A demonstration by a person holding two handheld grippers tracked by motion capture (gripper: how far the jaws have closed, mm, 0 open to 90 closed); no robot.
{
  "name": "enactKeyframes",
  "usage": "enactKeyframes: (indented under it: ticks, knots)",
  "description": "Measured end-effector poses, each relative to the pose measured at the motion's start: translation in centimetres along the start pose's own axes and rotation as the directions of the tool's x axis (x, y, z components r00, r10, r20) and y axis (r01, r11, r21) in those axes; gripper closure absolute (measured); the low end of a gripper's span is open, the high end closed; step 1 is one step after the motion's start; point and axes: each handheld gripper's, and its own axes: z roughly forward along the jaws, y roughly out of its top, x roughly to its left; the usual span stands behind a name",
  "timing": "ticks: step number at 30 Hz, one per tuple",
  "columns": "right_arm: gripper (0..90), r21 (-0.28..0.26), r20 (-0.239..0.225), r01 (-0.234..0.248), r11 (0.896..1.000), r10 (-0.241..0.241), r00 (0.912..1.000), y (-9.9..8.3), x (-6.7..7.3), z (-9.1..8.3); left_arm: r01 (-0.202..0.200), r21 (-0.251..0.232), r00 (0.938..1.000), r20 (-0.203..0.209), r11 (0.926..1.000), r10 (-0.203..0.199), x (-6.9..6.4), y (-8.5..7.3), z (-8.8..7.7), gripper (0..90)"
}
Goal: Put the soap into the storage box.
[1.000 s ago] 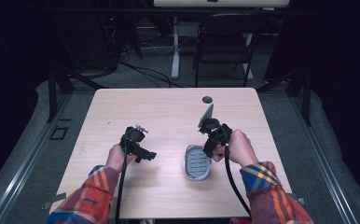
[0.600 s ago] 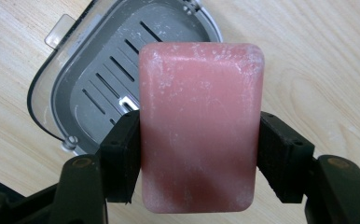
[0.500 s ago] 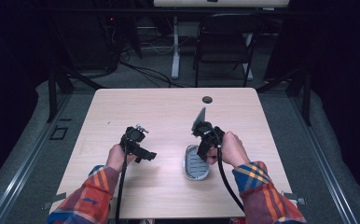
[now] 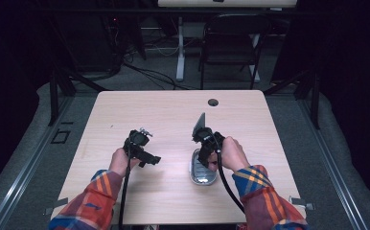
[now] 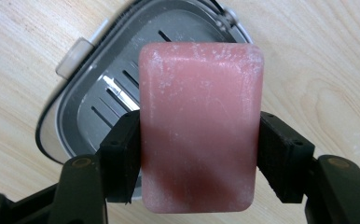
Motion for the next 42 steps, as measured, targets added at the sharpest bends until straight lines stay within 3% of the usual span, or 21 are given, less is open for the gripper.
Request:
enactKeyframes:
  ticks: [22, 27, 29, 39, 42]
  knots:
    - [36.8, 0.017, 0.010, -0.038, 0.999, 0.038, 0.9992, 0.8, 0.8, 0.7, -0.001, 0.000, 1.0000, 0.001, 1.0000, 0.001, 0.0, 0.0, 0.0, 2.4]
    - [36.9, -0.007, -0.024, -0.053, 0.999, 0.053, 0.9983, 0.3, 0.7, 0.2, -0.001, 0.000, 1.0000, 0.000, 1.0000, 0.001, 0.0, 0.0, 0.0, 2.4]
    - [36.7, 0.014, -0.027, -0.040, 0.999, 0.041, 0.9988, 0.3, 0.7, 0.0, -0.001, 0.000, 1.0000, 0.001, 1.0000, 0.001, 0.0, 0.0, 0.0, 2.4]
    - [42.1, -0.041, -0.083, -0.051, 0.998, 0.048, 0.9954, -0.7, 0.3, -0.7, -0.001, -0.001, 1.0000, 0.002, 1.0000, 0.001, 0.0, 0.0, 0.0, 2.4]
    - [44.7, -0.045, -0.080, -0.042, 0.998, 0.039, 0.9961, -0.9, 0.2, -0.9, -0.001, 0.000, 1.0000, 0.001, 1.0000, 0.001, 0.0, 0.0, 0.0, 2.4]
